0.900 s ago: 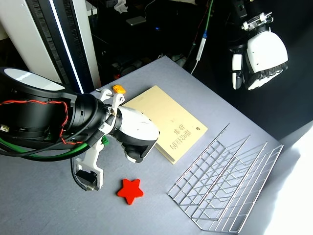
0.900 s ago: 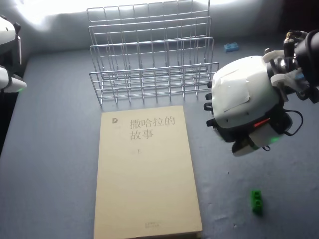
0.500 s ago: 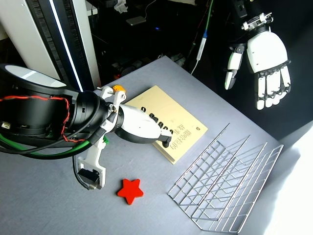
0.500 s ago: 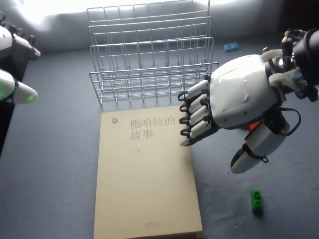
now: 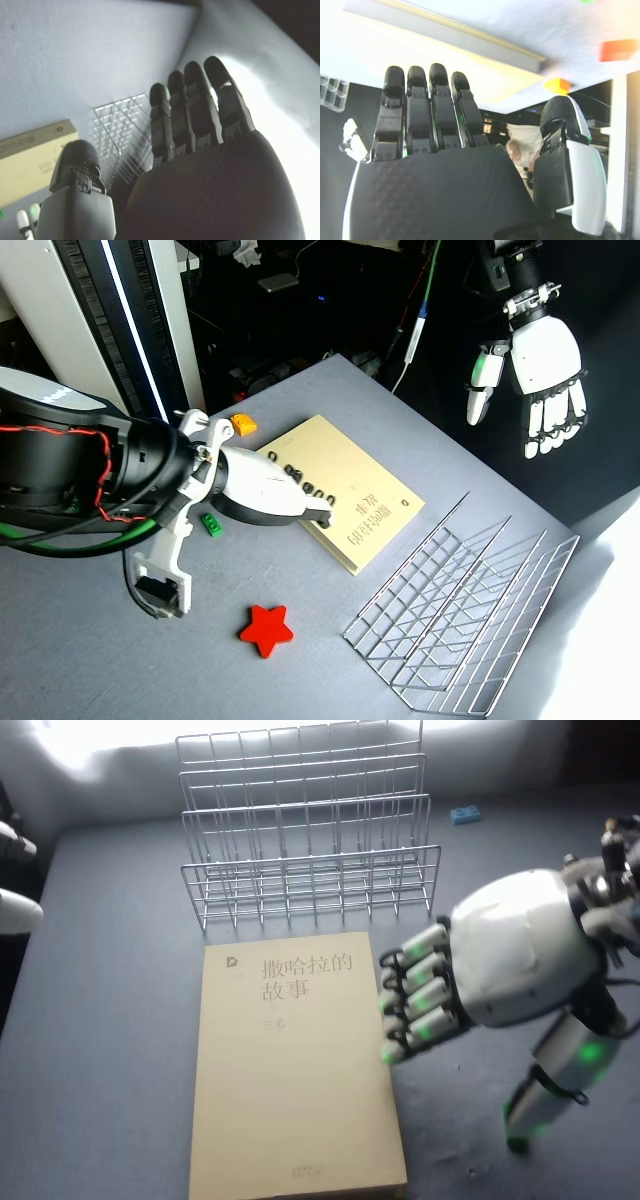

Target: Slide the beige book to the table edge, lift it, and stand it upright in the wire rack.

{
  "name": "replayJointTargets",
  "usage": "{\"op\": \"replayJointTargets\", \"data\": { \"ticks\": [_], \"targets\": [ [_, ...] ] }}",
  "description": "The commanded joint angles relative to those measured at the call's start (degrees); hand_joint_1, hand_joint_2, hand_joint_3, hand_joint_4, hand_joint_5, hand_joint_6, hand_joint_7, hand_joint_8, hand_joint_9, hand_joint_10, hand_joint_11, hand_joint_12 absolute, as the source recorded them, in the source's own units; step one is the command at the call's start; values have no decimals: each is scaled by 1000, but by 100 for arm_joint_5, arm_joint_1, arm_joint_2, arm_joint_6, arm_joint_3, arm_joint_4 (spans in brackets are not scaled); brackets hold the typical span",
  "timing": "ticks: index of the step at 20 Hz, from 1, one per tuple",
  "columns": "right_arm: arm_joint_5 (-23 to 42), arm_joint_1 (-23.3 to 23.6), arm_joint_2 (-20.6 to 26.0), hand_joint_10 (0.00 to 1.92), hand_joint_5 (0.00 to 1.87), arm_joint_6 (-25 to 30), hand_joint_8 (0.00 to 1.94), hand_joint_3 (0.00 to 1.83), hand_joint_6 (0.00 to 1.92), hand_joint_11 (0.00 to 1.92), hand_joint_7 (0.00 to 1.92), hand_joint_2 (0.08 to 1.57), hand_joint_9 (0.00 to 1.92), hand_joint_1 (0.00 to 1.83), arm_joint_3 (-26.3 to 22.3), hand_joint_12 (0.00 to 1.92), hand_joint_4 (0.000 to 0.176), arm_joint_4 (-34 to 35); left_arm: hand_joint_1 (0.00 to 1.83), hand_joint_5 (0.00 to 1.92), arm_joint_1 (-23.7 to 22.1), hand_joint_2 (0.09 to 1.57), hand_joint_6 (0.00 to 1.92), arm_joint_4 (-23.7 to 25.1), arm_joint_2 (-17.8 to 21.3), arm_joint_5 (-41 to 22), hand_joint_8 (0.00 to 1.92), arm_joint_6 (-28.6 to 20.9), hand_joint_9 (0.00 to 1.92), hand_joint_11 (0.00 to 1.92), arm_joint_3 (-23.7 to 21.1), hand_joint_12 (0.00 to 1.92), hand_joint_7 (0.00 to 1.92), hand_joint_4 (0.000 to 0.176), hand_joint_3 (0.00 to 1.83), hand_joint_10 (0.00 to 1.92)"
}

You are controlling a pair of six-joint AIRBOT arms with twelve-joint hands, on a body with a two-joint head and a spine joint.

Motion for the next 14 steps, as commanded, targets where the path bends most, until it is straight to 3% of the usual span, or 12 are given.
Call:
{"op": "replayJointTargets", "data": {
  "ticks": [1, 2, 4, 5, 9, 14],
  "targets": [
    [-89, -25, 103, 3, 118, 39, 0, 4, 1, 0, 159, 1109, 132, 72, -53, 395, 0, 268, 175, 389, 149, 1177, 2, -800, 98, -1165, 1, 405, 308, 0, 100, 728, 336, 0, 1, 6],
    [-65, -84, 164, 6, 141, 39, 3, 3, 6, 0, 172, 1114, 147, 94, -86, 424, 0, 268, 192, 377, 566, 1171, 0, -2286, 156, -1868, 0, 1170, 283, 0, 108, 693, 319, 0, 0, 2],
    [-58, -154, 196, 8, 166, 37, 5, 1, 8, 0, 192, 1112, 169, 98, -83, 467, 0, 251, 205, 364, 1158, 1168, 0, -3697, 262, -2741, 0, 1693, 277, 0, 26, 682, 301, 0, 0, 0],
    [-107, -211, 204, 9, 170, 38, 6, 0, 9, 0, 196, 1111, 172, 102, -74, 474, 0, 250, 206, 361, 1445, 1168, 0, -4054, 376, -2997, 0, 1787, 275, 0, -72, 679, 299, 0, 0, 0],
    [-178, -336, 199, 1, 101, 90, 0, 4, 2, 0, 145, 1135, 132, 59, -44, 363, 0, 250, 276, 330, 1792, 1138, 0, -4097, 660, -3122, 1, 1787, 287, 0, -357, 724, 284, 0, 0, 4],
    [-324, -381, -93, 3, 115, 110, 1, 3, 0, 0, 165, 1140, 149, 74, 167, 425, 0, 248, 370, 303, 2283, 1107, 0, -4232, 984, -3390, 0, 1678, 262, 0, -706, 679, 274, 0, 0, 0]
  ]
}}
